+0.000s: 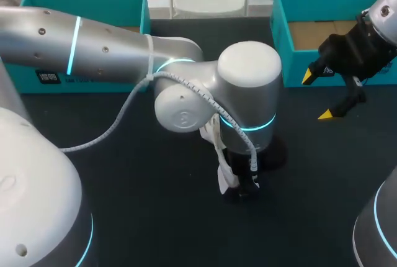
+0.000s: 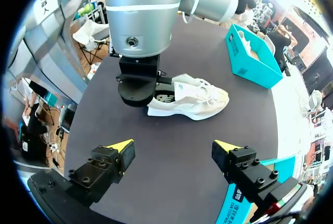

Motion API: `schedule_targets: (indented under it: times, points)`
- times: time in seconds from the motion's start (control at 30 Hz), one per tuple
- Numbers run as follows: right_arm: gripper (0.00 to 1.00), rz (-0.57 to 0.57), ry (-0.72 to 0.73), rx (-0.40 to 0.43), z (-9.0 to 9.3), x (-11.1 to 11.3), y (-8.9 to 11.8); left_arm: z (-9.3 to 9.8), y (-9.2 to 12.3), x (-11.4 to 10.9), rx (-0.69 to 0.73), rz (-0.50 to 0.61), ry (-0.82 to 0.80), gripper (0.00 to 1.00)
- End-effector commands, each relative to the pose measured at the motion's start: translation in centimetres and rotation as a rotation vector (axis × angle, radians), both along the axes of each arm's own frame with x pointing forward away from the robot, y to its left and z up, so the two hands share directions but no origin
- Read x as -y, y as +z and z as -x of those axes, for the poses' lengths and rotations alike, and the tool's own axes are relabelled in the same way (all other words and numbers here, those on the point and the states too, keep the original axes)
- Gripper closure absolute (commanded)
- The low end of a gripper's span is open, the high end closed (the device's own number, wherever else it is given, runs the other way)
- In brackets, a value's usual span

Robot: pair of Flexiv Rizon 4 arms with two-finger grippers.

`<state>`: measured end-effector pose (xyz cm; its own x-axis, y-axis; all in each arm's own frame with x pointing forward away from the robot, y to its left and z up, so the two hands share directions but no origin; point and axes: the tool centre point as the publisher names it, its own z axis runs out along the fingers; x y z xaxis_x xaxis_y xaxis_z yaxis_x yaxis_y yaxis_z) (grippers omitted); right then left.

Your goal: Take the shoe out of the shoebox, open the shoe tongue, remove and reinsert the insole, then place the shoe into the shoebox

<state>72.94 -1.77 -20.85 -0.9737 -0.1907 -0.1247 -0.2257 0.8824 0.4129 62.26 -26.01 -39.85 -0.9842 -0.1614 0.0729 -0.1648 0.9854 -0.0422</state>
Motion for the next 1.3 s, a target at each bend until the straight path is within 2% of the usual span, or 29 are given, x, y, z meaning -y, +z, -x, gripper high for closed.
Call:
schedule_targets:
  times: [0.03,0.2,0.4,0.53,0.63,0.8,1.13,1.3]
  points:
    - [0.0,0.003,-0.001,0.0,-0.1,-0.1,-0.1,-0.5,0.4,-0.5,-0.015,0.0,-0.004,1.0]
    - [0.0,0.003,-0.001,0.0,-0.1,-0.1,-0.1,-0.8,3.3,-1.8,-0.031,-0.002,-0.016,1.0]
    - [0.0,0.003,-0.001,0.0,-0.1,-0.1,-0.1,-1.8,10.0,-4.3,-0.021,-0.047,-0.041,1.0]
    - [0.0,0.003,-0.001,0.0,-0.1,-0.1,-0.1,-3.0,14.1,-5.8,-0.021,-0.14,-0.034,1.0]
    - [0.0,0.003,-0.001,0.0,-0.1,-0.1,-0.1,-3.5,17.2,-6.7,-0.042,-0.154,-0.016,1.0]
    - [0.0,0.003,-0.001,0.0,-0.1,-0.1,-0.1,-3.7,21.5,-7.6,-0.088,-0.113,-0.019,1.0]
    - [0.0,0.003,-0.001,0.0,-0.1,-0.1,-0.1,-3.3,26.3,-8.4,-0.088,-0.083,-0.088,1.0]
    - [0.0,0.003,-0.001,0.0,-0.1,-0.1,-0.1,-3.3,26.3,-8.4,-0.088,-0.083,-0.088,1.0]
